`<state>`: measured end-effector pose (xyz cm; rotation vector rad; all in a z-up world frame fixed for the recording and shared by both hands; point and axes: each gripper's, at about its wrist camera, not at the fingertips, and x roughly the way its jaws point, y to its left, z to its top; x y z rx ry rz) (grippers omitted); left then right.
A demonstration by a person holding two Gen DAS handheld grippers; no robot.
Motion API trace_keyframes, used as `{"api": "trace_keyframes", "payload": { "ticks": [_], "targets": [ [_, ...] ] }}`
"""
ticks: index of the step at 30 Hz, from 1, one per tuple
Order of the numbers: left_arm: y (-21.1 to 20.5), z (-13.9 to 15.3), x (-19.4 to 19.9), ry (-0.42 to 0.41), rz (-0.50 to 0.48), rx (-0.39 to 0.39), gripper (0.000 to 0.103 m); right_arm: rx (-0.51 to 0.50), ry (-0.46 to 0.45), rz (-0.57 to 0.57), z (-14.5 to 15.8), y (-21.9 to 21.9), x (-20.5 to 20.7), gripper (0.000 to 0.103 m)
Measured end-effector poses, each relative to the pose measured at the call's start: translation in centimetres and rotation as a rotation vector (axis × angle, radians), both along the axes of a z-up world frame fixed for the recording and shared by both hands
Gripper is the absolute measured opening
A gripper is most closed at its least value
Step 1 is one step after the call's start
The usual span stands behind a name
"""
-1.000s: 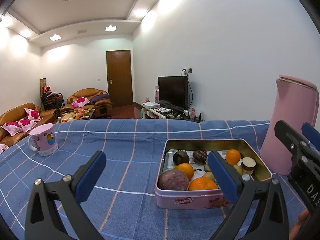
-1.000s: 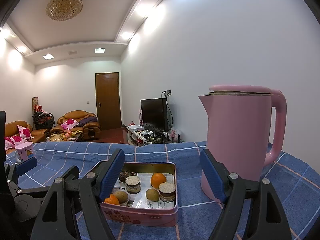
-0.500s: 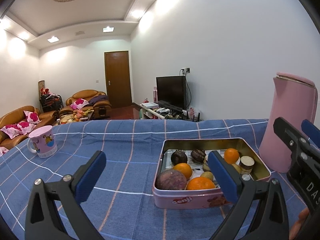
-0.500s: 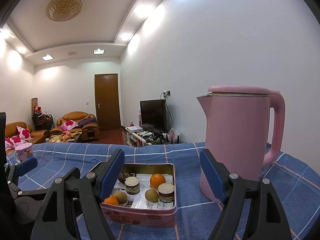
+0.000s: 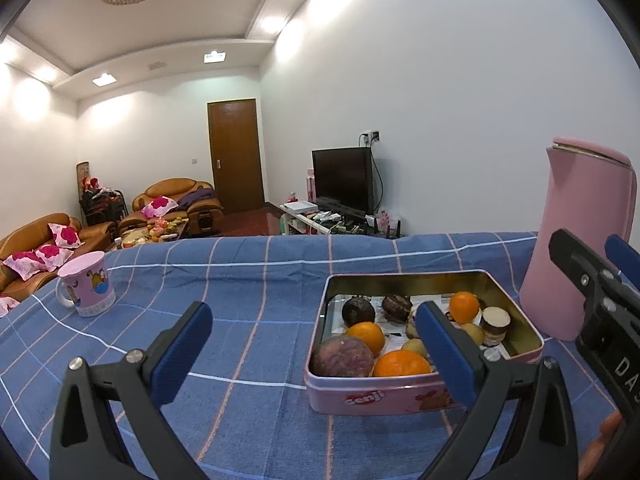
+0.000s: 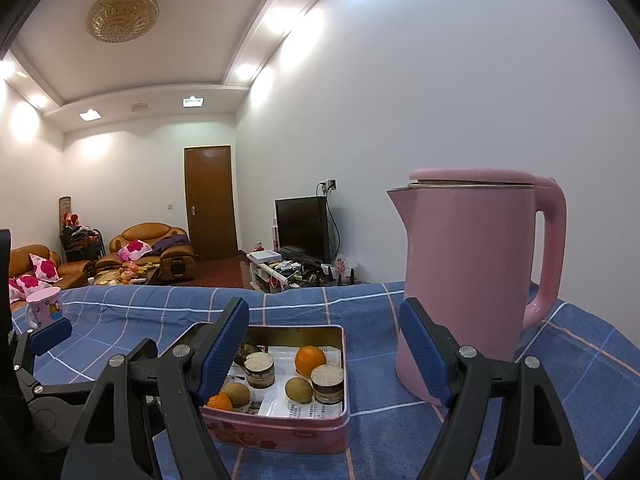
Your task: Organize fruits
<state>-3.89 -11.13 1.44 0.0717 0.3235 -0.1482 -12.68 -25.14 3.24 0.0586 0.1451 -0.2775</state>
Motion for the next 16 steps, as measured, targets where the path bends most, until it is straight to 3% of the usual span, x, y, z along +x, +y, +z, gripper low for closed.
{"api": "trace_keyframes", "payload": {
  "ticks": [16],
  "targets": [
    [-0.45, -0.22, 0.02, 0.008, -0.012, 0.008, 0.103, 0.014, 0.011, -0.013, 0.0, -0.2, 0.01, 0.079]
  ]
}}
